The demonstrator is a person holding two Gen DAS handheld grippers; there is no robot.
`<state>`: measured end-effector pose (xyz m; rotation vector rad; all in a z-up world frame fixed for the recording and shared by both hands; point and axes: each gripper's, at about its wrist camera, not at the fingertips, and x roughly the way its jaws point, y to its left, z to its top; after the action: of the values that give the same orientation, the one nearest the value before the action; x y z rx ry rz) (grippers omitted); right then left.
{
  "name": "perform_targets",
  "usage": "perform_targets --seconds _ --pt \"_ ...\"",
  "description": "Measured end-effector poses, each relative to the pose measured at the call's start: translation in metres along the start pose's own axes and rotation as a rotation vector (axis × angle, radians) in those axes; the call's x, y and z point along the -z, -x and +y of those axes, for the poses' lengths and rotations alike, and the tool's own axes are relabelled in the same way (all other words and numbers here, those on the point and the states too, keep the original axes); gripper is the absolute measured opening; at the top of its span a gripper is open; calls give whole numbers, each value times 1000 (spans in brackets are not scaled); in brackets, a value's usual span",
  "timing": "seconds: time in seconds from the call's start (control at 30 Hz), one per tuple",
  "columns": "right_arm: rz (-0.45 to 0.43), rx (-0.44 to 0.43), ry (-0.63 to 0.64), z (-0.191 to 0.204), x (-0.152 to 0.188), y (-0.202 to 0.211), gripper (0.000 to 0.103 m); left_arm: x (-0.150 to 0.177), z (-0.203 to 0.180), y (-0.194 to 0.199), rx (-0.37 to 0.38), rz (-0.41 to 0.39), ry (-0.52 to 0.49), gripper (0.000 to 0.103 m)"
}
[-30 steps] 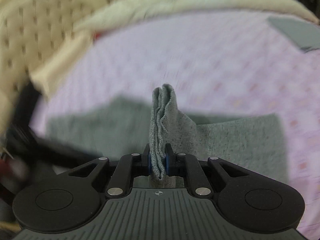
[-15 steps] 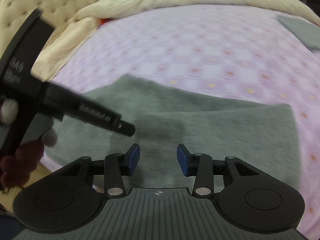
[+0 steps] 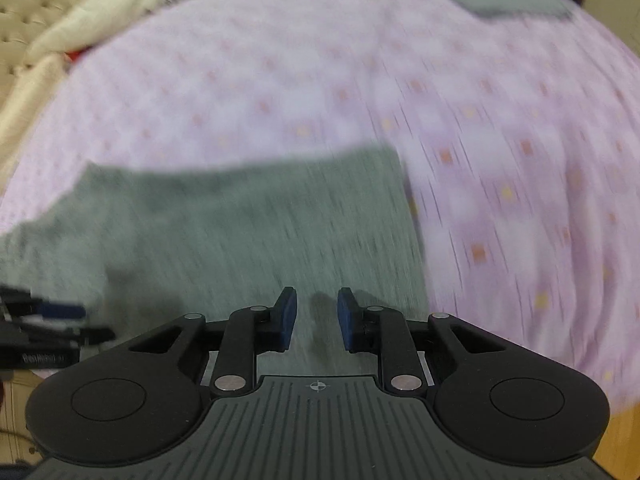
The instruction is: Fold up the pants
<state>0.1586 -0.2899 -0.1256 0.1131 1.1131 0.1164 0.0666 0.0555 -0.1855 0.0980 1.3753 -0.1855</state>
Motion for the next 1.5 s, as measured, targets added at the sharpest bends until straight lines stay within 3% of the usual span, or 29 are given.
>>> perform_targets --seconds 0.17,0.33,0.47,0.63,0.73,0.87,1.0,1.07,1.2,1.37,1.5 --pt "-7 -18 31 -6 -34 -25 22 18 23 9 -23 34 191 55" --pt "64 2 15 -24 -46 -50 19 46 45 19 -53 48 390 55" --pt "60 -9 63 -19 -48 -39 20 73 59 32 -91 30 533 55" --pt "16 -182 261 20 -32 -14 20 104 79 47 -149 14 682 55" --pt "16 -243 383 53 -15 -12 20 121 93 55 -182 -8 713 55" --pt "47 -279 439 94 7 -17 20 131 116 69 -235 -44 719 55" --pt "74 -234 467 121 21 -32 20 133 142 83 -282 -120 690 55" --pt "133 -193 462 131 31 -42 20 134 157 86 -296 -154 667 56" --pt "123 -86 428 148 41 -40 20 139 202 84 -260 -182 638 58" --pt "28 -35 372 174 38 -16 20 150 253 80 -194 -203 659 59" --pt "-25 -26 337 192 37 1 20 145 275 71 -134 -219 600 64"
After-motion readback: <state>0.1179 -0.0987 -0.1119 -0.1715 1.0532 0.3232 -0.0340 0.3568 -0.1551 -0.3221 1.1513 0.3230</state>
